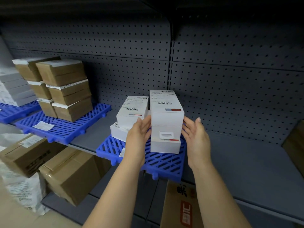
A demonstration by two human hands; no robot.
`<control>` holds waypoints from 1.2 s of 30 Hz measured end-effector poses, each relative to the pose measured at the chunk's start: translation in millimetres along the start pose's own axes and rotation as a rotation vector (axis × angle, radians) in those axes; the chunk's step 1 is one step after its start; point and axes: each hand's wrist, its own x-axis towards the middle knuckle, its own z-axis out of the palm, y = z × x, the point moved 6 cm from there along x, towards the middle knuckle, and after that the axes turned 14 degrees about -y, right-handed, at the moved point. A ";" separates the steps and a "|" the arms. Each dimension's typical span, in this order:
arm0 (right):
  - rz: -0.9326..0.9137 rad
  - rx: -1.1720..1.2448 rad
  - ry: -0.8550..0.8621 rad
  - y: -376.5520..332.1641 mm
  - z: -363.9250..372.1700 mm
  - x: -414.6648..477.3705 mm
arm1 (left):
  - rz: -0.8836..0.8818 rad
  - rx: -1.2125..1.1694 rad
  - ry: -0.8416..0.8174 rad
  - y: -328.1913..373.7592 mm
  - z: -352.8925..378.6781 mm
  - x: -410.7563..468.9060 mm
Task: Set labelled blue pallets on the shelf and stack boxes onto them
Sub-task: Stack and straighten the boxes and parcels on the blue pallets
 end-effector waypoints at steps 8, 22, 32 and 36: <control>-0.039 0.079 0.075 0.8 -3.6 -18.5 | 0.042 -0.071 0.008 -8.3 -8.2 -16.7; -0.069 -0.003 0.140 9.2 -5.2 -30.1 | 0.001 0.060 -0.070 -10.6 -11.5 -26.2; 0.055 0.138 -0.004 20.8 4.7 -30.1 | -0.138 0.078 -0.099 -21.6 -11.4 -5.6; 0.026 0.132 -0.009 26.1 10.4 -34.6 | -0.128 0.079 -0.088 -23.0 -12.8 -0.8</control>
